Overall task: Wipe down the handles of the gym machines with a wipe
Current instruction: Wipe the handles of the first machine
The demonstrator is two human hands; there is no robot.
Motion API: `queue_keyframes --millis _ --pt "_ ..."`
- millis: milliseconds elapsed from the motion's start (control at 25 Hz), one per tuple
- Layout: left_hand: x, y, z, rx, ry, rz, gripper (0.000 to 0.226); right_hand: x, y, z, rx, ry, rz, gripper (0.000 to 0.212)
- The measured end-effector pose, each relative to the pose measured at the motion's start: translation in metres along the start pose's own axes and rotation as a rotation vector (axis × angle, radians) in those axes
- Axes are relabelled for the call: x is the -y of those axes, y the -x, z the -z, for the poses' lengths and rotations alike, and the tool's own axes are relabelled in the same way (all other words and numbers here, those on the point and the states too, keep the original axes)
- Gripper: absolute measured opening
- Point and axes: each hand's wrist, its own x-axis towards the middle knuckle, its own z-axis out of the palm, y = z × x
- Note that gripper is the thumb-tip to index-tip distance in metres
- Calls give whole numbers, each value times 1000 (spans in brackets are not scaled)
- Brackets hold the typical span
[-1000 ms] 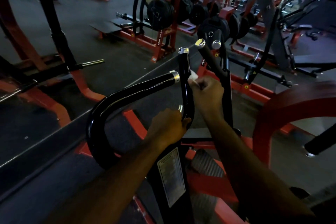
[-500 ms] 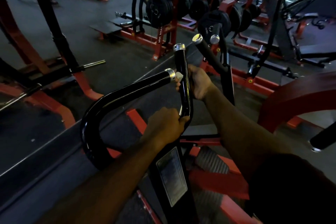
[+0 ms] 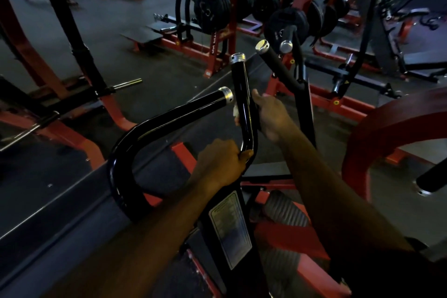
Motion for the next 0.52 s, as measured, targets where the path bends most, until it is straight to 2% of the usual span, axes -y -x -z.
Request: queue_keyframes --millis 160,280,360,400,520 --pt "-4 1 2 20 32 38 58 46 -29 -19 -209 85 87 48" --pt "-7 4 8 20 145 100 47 46 -28 -35 -414 395 137 43" --pt "-10 4 13 12 244 171 26 9 10 -37 -524 591 112 37" --pt "-11 3 15 7 287 207 20 -17 33 -39 -564 605 85 37" --pt "-14 3 20 4 394 257 14 -67 76 -47 -653 396 -3 44"
